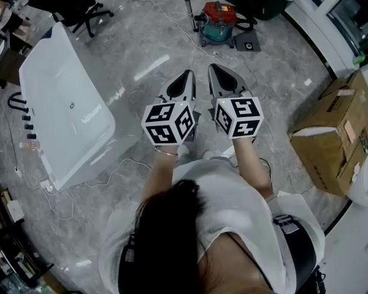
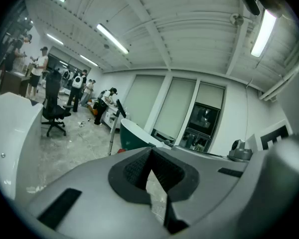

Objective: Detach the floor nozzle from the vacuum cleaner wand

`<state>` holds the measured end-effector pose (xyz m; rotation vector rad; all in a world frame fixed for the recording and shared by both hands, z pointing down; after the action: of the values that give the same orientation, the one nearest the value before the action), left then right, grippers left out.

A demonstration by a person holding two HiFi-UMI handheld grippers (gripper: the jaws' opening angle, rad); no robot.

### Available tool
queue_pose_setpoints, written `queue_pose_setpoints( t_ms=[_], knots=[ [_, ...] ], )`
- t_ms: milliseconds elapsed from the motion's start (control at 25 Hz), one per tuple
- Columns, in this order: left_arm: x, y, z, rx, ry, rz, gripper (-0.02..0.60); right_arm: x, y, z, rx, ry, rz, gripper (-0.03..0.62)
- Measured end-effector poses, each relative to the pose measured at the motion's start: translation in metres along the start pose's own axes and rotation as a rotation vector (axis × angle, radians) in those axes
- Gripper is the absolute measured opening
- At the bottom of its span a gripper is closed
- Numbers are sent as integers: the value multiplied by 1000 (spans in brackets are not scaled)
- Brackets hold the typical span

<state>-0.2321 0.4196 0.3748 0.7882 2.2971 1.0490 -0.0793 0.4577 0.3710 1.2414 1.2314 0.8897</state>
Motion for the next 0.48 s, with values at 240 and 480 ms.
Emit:
queue_pose_setpoints(
  t_ms=[240, 480],
  knots=[
    [2, -6, -12, -10, -10, 3, 3, -11, 1, -7, 11, 28, -41, 15],
    [-1, -14, -32, -16, -17, -14, 3, -29, 1, -17, -3, 47, -67, 15]
  ],
)
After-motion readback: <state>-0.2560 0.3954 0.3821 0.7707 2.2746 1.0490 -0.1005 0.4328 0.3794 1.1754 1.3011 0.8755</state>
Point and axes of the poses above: the fingertips, and each gripper's own axes: x backward along the fingers, z to its right, y out of its underside, the point moved 10 cm from there along x, backward along the fingers, and after that the axes turned 13 degrees about x, right-handed, at the moved point
